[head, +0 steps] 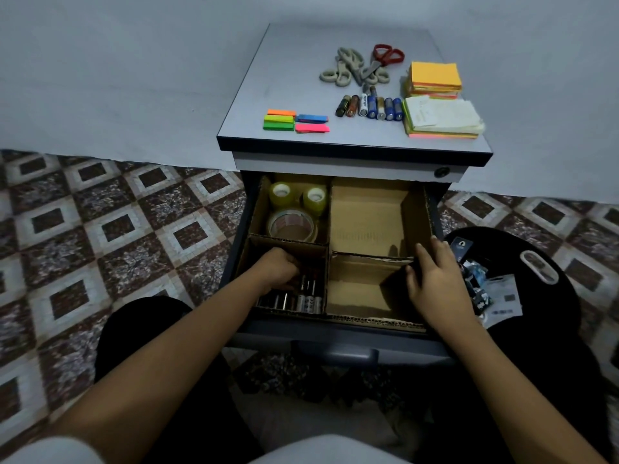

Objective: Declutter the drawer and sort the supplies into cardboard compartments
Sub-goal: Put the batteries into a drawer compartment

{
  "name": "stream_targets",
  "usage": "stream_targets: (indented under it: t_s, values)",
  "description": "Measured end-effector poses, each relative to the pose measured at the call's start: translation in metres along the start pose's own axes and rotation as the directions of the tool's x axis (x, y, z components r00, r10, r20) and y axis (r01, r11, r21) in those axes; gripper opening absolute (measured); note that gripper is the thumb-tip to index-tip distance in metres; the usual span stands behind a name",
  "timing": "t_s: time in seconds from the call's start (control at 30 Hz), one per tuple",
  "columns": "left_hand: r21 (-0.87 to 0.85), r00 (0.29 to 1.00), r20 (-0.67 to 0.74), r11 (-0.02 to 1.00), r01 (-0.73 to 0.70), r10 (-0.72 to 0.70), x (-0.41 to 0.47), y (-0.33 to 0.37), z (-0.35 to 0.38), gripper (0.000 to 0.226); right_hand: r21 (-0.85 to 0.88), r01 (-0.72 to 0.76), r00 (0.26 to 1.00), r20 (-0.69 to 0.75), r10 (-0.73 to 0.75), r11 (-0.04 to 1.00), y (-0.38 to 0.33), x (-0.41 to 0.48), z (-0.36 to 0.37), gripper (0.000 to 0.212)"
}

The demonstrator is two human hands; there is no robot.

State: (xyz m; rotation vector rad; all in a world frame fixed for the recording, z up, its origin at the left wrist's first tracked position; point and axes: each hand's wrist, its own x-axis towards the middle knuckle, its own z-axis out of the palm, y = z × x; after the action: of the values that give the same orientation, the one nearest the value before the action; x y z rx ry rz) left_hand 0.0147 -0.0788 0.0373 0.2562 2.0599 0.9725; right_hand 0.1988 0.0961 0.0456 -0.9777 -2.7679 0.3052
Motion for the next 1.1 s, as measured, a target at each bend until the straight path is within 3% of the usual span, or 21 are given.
stream_targets:
  t_s: [0.27,0.47,0.87,1.1]
  values:
    - [0.044,0.999,0.013,0.999,0.03,-0.03,0.006,-0.004,0.0,0.016,-0.003,-0.002,1.0,0.0,0.002,1.0,-0.002,0.0,-0.001,0.048]
    - [0.217,0.998,0.066,0.975,-0.036,0.022,0.004,-0.002,0.002,0.04,-0.011,-0.005,1.0,0.007,0.005,1.0,-0.002,-0.001,-0.002,0.05]
    - [0.316,0.992,0.098,0.943,-0.106,0.078,-0.004,0.001,-0.005,0.039,0.033,-0.016,1.0,0.02,0.015,0.999,-0.002,-0.001,-0.002,0.049]
    - [0.461,0.962,0.193,0.848,-0.262,0.193,-0.037,0.033,-0.03,0.035,0.248,-0.055,0.996,0.088,0.034,0.967,-0.021,0.011,-0.042,0.046]
